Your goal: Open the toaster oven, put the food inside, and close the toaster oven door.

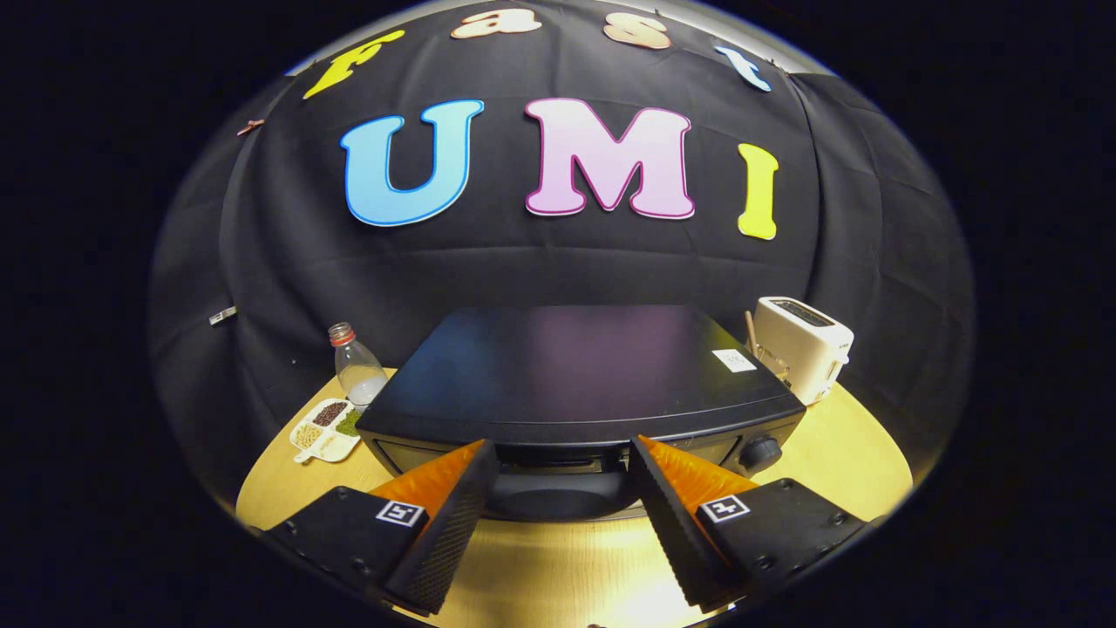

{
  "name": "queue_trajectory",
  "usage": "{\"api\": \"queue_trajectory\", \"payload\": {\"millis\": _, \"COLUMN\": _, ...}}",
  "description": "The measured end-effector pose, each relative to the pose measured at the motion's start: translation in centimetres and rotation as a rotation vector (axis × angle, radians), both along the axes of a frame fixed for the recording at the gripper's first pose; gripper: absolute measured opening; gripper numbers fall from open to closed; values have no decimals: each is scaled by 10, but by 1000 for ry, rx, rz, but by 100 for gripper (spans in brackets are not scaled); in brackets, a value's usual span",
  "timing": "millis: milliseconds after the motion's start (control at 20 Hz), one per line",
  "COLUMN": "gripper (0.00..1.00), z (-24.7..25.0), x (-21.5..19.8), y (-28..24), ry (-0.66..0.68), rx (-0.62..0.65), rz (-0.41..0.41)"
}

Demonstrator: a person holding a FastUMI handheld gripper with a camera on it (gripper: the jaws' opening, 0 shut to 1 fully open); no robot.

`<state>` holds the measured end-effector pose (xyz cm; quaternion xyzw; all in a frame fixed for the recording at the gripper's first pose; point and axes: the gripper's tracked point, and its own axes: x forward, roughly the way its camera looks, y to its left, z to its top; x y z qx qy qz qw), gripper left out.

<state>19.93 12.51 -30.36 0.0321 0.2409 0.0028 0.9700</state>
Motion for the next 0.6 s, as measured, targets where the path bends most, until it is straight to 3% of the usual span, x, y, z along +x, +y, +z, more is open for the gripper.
{"api": "queue_trajectory", "payload": {"millis": 300, "gripper": 99, "z": -3, "x": -17, "y": -1, "ry": 37, "rx": -6, "rz": 11}}
{"api": "queue_trajectory", "payload": {"millis": 600, "gripper": 99, "z": -32, "x": -88, "y": -1, "ry": 137, "rx": 7, "rz": 41}}
